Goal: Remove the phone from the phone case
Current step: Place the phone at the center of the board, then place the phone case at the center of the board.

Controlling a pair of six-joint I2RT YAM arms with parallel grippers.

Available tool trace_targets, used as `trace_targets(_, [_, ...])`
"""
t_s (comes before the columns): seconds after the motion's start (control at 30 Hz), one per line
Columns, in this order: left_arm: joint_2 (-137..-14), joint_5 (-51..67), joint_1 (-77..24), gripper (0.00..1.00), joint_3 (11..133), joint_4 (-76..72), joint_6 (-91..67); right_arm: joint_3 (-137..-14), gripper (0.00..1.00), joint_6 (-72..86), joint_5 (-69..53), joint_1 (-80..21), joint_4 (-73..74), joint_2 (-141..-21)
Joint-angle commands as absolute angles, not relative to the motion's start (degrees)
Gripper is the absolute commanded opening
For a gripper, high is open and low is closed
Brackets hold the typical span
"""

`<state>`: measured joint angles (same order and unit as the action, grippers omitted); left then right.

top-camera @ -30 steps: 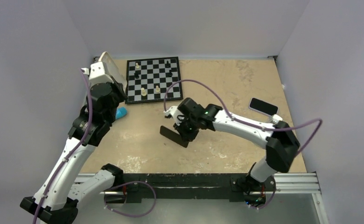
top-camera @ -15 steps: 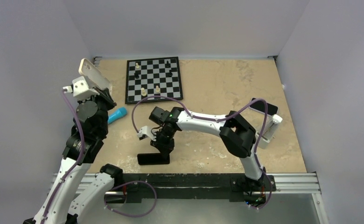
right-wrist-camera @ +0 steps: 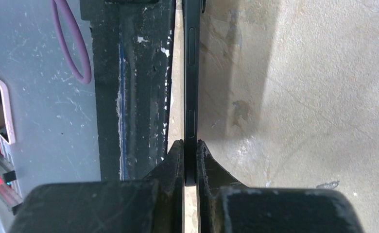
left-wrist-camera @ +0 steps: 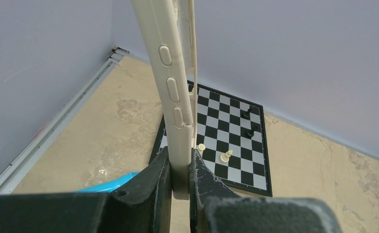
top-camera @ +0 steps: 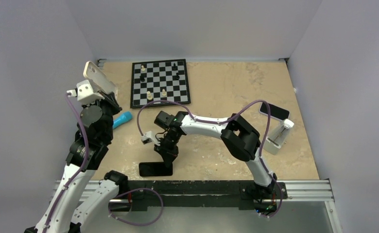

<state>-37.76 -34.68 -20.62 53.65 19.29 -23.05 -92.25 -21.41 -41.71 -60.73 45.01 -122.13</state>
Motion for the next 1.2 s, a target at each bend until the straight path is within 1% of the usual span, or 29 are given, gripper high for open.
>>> trace_targets(0.0, [-37.6, -34.0, -20.3, 0.00, 53.5, 15.8, -22.1, -91.0, 0.00, -20.8, -36.0, -60.9, 39.1, -126.2])
trace_targets(0.23, [-37.9, -33.9, -20.3, 0.00, 53.4, 15.7, -22.1, -89.7, 0.00, -15.8, -29.5, -58.4, 36.1, -128.3])
trace_targets(0.43, [-38.0, -33.2, -20.3, 0.00, 53.4, 15.7, -22.4, -87.7, 0.10, -14.7, -24.0, -58.4, 32.8, -126.3])
trace_targets(0.6, [-38.7, -32.8, -20.3, 0.00, 53.4, 15.7, -22.6, -86.8, 0.16, -15.1, -20.4, -58.5, 30.3, -123.9])
trace_targets(0.67, [-38.9, -32.6, -20.3, 0.00, 53.4, 15.7, -22.6, -87.3, 0.20, -14.8, -20.0, -58.5, 29.8, -123.4])
trace_targets(0.7, [-39.0, -32.5, -20.3, 0.00, 53.4, 15.7, -22.6, -87.4, 0.25, -14.4, -19.5, -58.5, 29.5, -123.1])
trace_targets(0.73, [-38.9, -32.5, -20.3, 0.00, 53.5, 15.7, -22.5, -87.3, 0.35, -13.7, -18.2, -58.5, 29.0, -122.6])
trace_targets(0.77, [-38.9, -32.6, -20.3, 0.00, 53.4, 15.7, -22.5, -86.6, 0.42, -12.7, -16.3, -58.6, 28.1, -121.4])
trace_targets(0.8, [-39.0, -32.6, -20.3, 0.00, 53.4, 15.6, -22.5, -85.1, 0.46, -11.2, -13.3, -58.5, 26.3, -119.6])
trace_targets(0.9, [-39.1, -32.3, -20.3, 0.00, 53.4, 15.6, -22.6, -79.1, 0.54, -4.9, -5.5, -57.2, 18.6, -109.1])
trace_targets(0.97, [-39.3, -31.3, -20.3, 0.00, 53.4, 15.6, -22.8, -74.7, 0.56, 1.4, -0.5, -55.8, 14.2, -102.2])
trace_targets(1.07, [-40.1, -26.3, -20.3, 0.00, 53.1, 13.5, -22.1, -67.3, 0.58, 10.8, -0.2, -53.3, 8.1, -92.9])
trace_targets(1.17, [-42.9, -10.4, -20.3, 0.00, 53.1, 9.3, -21.2, -59.9, 0.58, 20.5, -3.7, -48.8, 3.0, -85.4])
